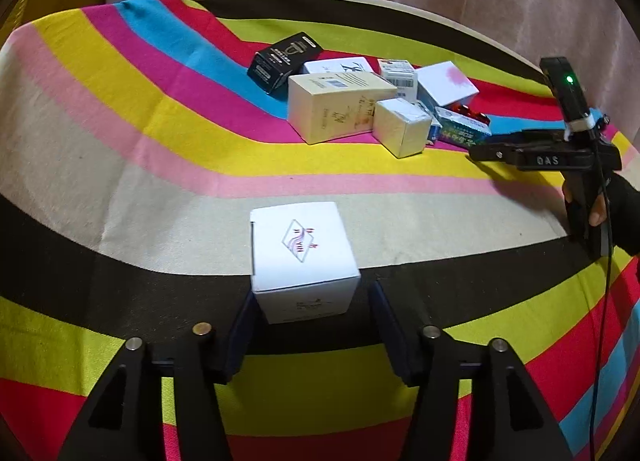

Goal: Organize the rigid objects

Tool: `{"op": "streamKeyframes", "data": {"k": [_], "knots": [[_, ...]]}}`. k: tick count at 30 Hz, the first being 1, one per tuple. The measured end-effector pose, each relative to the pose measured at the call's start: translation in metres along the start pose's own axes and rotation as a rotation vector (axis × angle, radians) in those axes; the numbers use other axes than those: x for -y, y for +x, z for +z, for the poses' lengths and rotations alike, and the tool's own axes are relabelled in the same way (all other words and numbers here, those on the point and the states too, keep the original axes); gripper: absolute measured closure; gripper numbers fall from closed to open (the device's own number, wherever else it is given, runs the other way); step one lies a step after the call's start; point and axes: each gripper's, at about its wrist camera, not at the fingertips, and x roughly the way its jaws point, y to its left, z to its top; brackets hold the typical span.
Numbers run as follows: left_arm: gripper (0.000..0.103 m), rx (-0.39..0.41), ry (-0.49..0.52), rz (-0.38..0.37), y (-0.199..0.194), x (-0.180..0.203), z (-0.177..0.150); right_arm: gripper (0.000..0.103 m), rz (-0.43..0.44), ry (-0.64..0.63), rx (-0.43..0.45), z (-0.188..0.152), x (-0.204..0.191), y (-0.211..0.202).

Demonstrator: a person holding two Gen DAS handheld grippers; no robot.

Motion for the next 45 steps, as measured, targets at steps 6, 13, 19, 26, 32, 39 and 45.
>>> {"op": "streamKeyframes", "data": {"k": [6,13,19,26,32,39,45], "knots": [[0.038,-0.002,0.002,0.0,0.001,0.001,0.001,0.045,-0.059,-0.034,-0.006,0.022,-0.012,0.019],[0.038,0.001,-0.034,0.021,0.001,-0.004,0.0,0.071,-0.096,-0.05,-0.02,0.016,-0.035,0.011],[0.037,-0.005,-0.02,0.048,0.002,0.0,0.0,0.071,-0.156,0.004,-0.01,-0.038,-0.075,-0.03],[0.03,-0.012,-0.025,0.066,0.004,0.0,-0.001,0.071,-0.204,0.107,-0.028,-0.099,-0.116,-0.08],[0.024,-0.019,-0.036,0.083,0.005,-0.001,-0.001,0.071,-0.258,0.192,0.025,-0.114,-0.129,-0.089],[0.018,-0.025,-0.053,0.094,0.007,-0.003,-0.002,0.071,-0.28,0.191,0.029,-0.113,-0.132,-0.09],[0.017,-0.02,-0.074,0.107,0.008,-0.006,-0.001,0.071,-0.274,0.195,0.031,-0.114,-0.131,-0.088]]}}
